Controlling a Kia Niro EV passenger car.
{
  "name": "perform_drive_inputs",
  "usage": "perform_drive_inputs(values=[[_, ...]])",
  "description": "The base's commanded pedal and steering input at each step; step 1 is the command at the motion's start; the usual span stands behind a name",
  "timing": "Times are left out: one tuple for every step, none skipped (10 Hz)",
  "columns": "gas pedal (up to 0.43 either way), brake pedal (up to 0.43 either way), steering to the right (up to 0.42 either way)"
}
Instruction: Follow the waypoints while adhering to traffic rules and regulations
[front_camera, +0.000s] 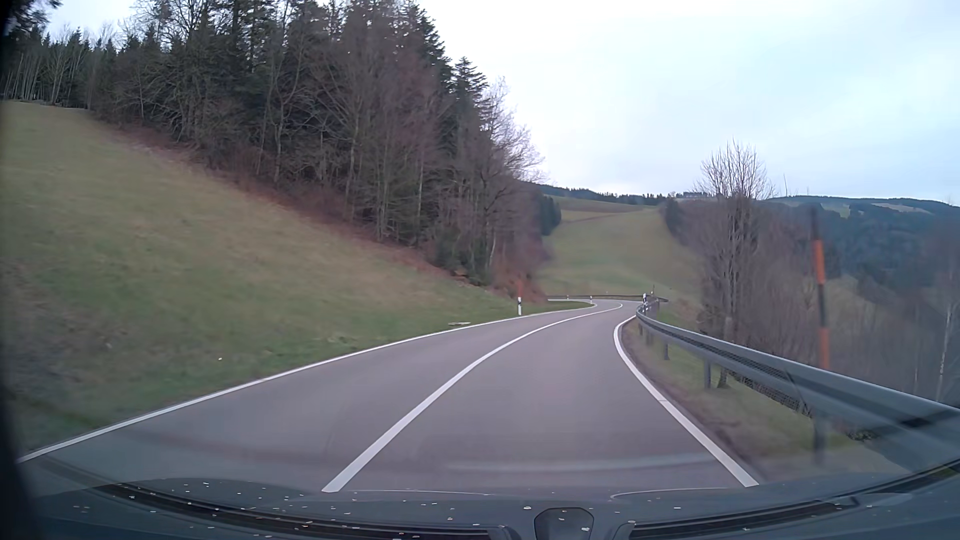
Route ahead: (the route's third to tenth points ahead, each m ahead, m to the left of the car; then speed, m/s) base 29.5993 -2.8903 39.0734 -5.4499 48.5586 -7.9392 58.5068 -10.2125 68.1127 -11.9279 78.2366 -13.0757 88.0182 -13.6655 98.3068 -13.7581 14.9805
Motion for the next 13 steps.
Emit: perform_drive_inputs(values=[[0.0,0.0,0.04],[0.0,0.0,0.04],[0.0,0.0,0.04],[0.0,0.0,0.04],[0.0,0.0,0.04],[0.0,0.0,0.04],[0.0,0.0,0.041],[0.0,0.0,0.041],[0.0,0.0,0.041],[0.0,0.0,0.042],[0.0,0.0,0.042],[0.0,0.0,0.042],[0.0,0.0,0.042]])
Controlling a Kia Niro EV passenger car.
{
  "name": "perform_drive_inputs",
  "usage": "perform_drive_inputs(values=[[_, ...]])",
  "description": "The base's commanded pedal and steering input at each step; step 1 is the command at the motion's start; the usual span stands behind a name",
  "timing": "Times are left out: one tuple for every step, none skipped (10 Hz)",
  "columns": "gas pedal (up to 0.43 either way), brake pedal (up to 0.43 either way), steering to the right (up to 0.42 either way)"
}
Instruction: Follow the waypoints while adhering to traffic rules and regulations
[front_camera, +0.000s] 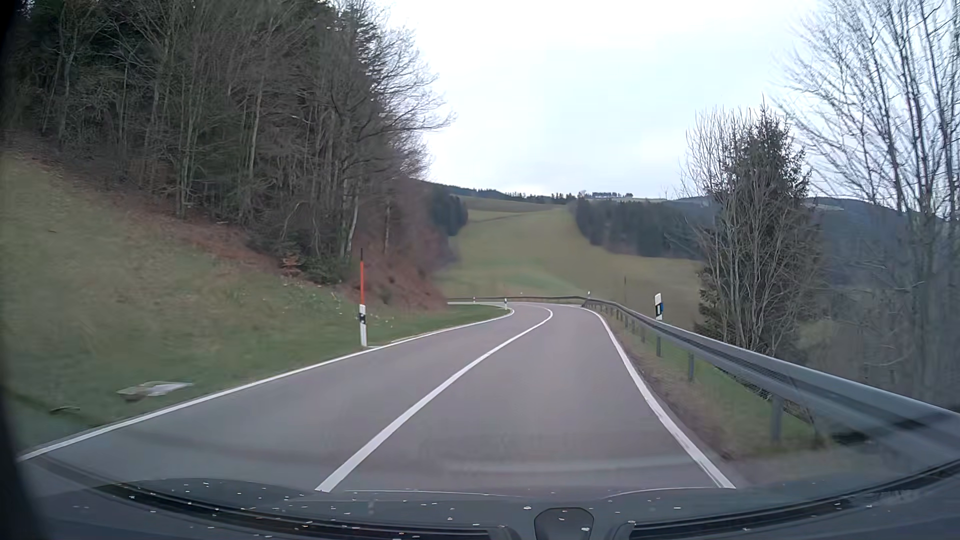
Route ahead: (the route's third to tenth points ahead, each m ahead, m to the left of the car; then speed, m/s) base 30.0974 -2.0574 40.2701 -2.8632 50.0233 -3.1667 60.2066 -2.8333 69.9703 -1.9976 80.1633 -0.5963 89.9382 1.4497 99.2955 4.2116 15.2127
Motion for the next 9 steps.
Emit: perform_drive_inputs(values=[[0.0,0.0,0.042],[0.0,0.0,0.041],[0.0,0.0,0.038],[0.0,0.0,0.035],[0.0,0.0,0.033],[0.0,0.0,0.034],[0.0,0.0,0.034],[0.0,0.0,0.033],[0.0,0.0,0.033]])
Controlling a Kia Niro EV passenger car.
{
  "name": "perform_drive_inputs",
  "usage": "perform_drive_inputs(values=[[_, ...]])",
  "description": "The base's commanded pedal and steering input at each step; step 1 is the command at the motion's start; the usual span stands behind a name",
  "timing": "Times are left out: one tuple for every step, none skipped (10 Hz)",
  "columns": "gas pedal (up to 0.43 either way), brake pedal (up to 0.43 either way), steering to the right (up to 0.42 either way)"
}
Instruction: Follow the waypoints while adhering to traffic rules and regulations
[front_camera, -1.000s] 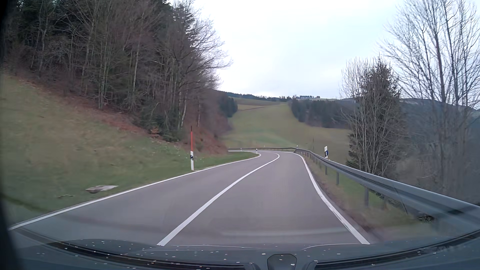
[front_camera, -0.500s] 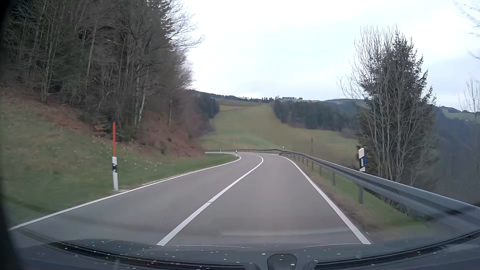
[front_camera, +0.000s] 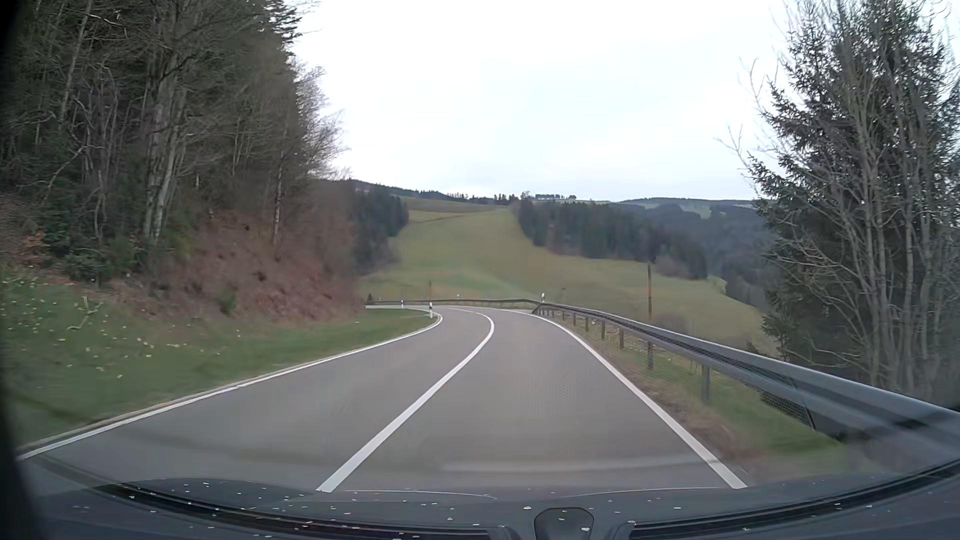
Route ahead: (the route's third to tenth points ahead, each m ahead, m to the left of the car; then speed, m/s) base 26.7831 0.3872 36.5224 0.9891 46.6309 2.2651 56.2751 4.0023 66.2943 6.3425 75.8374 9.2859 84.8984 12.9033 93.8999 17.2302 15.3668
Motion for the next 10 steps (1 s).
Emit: perform_drive_inputs(values=[[0.0,0.0,0.025],[0.0,0.0,0.014],[0.0,0.0,0.006],[0.0,0.0,-0.004],[0.0,0.0,-0.008],[0.0,0.0,-0.008],[0.0,0.0,-0.008],[0.0,0.0,-0.008],[0.0,0.0,-0.01],[0.0,0.0,-0.016]])
